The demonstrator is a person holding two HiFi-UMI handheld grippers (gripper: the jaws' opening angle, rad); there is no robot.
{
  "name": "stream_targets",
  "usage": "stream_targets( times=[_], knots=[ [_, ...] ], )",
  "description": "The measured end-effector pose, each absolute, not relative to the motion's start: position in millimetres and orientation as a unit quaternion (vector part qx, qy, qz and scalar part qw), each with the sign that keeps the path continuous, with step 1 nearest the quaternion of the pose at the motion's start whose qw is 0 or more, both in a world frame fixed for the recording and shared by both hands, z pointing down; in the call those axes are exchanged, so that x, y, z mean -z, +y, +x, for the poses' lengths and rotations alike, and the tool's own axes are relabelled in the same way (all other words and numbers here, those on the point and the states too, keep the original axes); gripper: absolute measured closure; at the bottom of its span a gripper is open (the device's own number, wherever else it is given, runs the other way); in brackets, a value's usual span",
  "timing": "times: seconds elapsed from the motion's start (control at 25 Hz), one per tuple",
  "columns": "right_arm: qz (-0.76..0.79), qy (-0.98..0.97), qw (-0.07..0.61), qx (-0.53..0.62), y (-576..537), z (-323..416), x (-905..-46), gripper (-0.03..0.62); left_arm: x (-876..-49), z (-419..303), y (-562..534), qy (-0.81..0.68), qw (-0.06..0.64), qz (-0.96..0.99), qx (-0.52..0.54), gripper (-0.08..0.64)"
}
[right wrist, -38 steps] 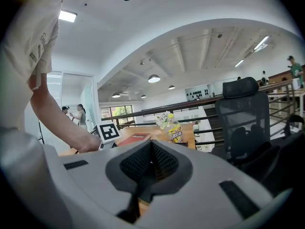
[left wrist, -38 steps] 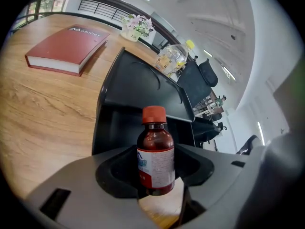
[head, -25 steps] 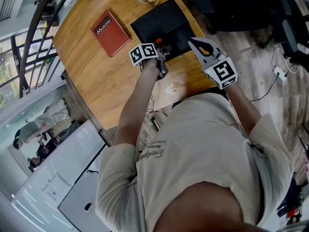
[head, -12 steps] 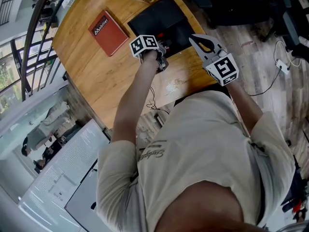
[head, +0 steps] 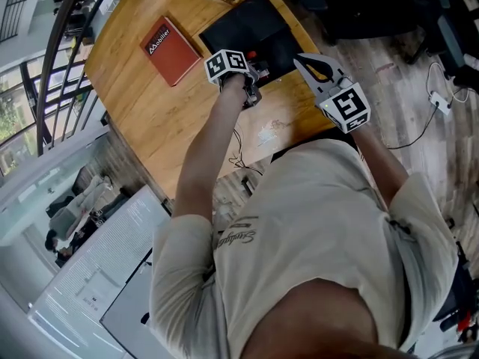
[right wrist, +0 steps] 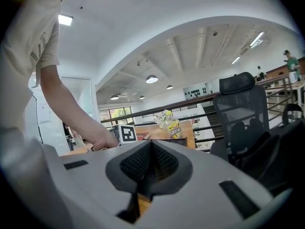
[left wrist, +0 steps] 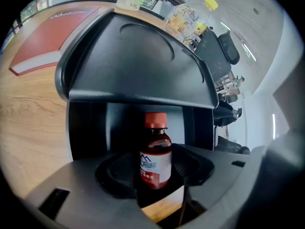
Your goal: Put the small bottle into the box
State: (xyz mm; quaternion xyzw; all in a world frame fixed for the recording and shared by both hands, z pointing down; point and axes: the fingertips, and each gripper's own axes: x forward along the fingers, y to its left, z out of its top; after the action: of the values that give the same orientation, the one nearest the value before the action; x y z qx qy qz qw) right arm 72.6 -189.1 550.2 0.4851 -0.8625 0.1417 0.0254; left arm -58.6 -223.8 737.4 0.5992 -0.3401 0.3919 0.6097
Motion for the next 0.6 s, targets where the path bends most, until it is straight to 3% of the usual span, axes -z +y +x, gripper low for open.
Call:
stream_targets(
  times=[0.6],
  knots=[
    [0.481,-0.867,0.038,-0.122,-167.0,54.7,-533.9,0.598,-695.5,-72.6,-212.5,-0.352,0.509,0.679,-0.394,0.331]
  ],
)
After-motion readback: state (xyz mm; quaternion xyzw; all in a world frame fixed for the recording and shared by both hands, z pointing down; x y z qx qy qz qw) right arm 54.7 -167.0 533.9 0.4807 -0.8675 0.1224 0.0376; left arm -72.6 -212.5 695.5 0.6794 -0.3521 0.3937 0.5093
